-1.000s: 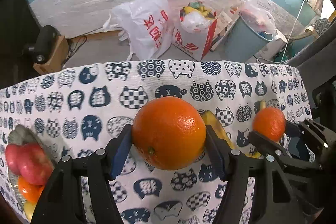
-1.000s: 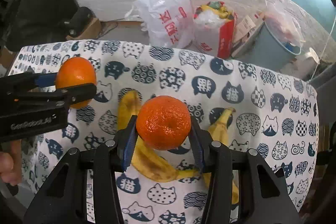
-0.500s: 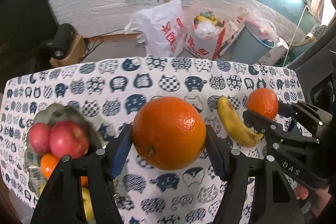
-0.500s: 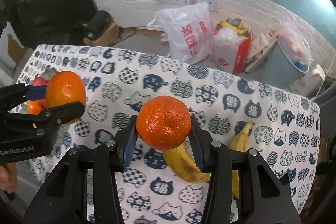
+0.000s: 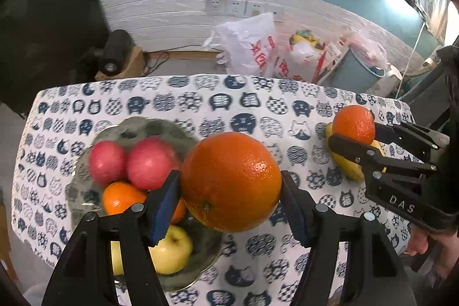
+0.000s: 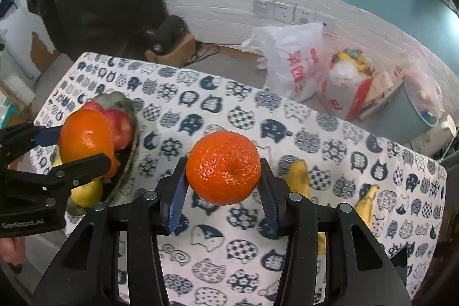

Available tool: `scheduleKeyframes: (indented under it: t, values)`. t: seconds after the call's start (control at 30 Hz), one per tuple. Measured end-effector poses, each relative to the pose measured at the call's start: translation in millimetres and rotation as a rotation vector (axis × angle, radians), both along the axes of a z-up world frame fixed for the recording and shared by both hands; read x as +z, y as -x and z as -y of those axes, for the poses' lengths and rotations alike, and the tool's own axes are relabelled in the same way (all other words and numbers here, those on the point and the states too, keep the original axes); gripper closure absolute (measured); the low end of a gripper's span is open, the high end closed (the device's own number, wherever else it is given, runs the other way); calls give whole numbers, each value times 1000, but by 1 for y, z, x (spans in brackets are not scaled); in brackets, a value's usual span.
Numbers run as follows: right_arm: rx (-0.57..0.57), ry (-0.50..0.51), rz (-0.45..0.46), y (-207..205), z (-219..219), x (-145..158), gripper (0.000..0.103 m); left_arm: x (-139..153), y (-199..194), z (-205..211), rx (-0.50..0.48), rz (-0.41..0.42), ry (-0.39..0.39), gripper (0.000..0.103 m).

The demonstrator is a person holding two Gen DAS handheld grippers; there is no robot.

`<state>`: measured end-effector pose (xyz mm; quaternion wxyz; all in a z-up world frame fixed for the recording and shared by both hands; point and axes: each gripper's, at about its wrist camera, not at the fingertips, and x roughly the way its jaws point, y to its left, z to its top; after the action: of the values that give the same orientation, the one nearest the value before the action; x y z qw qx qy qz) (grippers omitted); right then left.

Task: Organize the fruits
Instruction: 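Lift the tangerine and large orange and carry both over the bowl, then lower the tangerine and orange into the bowl and open both tools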

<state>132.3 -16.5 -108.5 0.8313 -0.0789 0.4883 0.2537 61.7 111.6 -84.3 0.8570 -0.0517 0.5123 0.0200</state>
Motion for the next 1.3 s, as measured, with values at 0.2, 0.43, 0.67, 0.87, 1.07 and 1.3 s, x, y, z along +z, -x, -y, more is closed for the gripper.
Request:
scheduleKeyframes:
  t: [0.2, 0.43, 0.67, 0.87, 1.07, 1.3]
  values:
    - [44, -10, 1, 8, -28, 4, 57, 7, 20, -28, 41, 19, -1, 34]
    - [103, -17, -9, 18, -63, 4, 57, 5, 35, -67, 109, 15, 10, 34]
    - [154, -11, -23, 26, -94, -1, 57, -7, 44, -106, 189, -3, 28, 34]
    - [190, 1, -39, 31, -115, -10, 57, -19, 47, -133, 244, -31, 53, 34]
    - [222, 15, -54, 37, -133, -19, 57, -38, 49, -155, 289, -76, 100, 34]
    - [248, 28, -84, 40, -146, -33, 57, -57, 51, -173, 315, -104, 130, 34]
